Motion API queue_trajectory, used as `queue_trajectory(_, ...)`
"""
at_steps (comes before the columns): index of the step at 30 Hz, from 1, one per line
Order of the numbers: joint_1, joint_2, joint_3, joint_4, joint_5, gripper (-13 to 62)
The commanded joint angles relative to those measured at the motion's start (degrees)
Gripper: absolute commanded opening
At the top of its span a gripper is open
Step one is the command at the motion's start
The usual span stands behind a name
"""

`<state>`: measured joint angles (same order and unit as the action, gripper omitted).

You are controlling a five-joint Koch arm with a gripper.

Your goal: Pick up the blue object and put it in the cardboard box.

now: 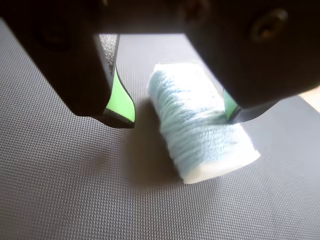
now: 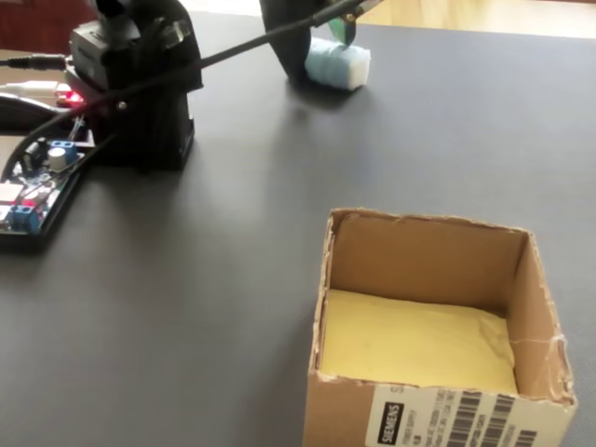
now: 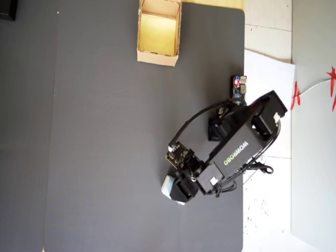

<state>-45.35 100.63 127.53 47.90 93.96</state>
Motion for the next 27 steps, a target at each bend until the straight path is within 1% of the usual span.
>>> queue_trajectory(1, -1.4, 0.1, -5.6, -0.5, 4.0, 33.2)
queue_trajectory(9, -3.6, -6.2, -5.1, -5.5, 4.3, 33.2)
queue_trajectory(12, -3.6, -7.6, -4.9, -6.4, 4.6, 32.2)
queue_trajectory(17, -3.5, -8.1, -1.5, -11.5, 4.5, 21.2)
queue_trajectory(18, -3.4, -8.1, -0.8, -12.9, 4.3, 18.3)
queue_trajectory(21, -3.2, -7.6, 1.8, -19.4, 3.5, 6.6)
queue_trajectory(22, -3.0, -7.5, 2.5, -21.1, 3.6, 5.1)
queue_trajectory(27, -0.6, -5.7, 3.6, -25.8, 3.3, 5.0)
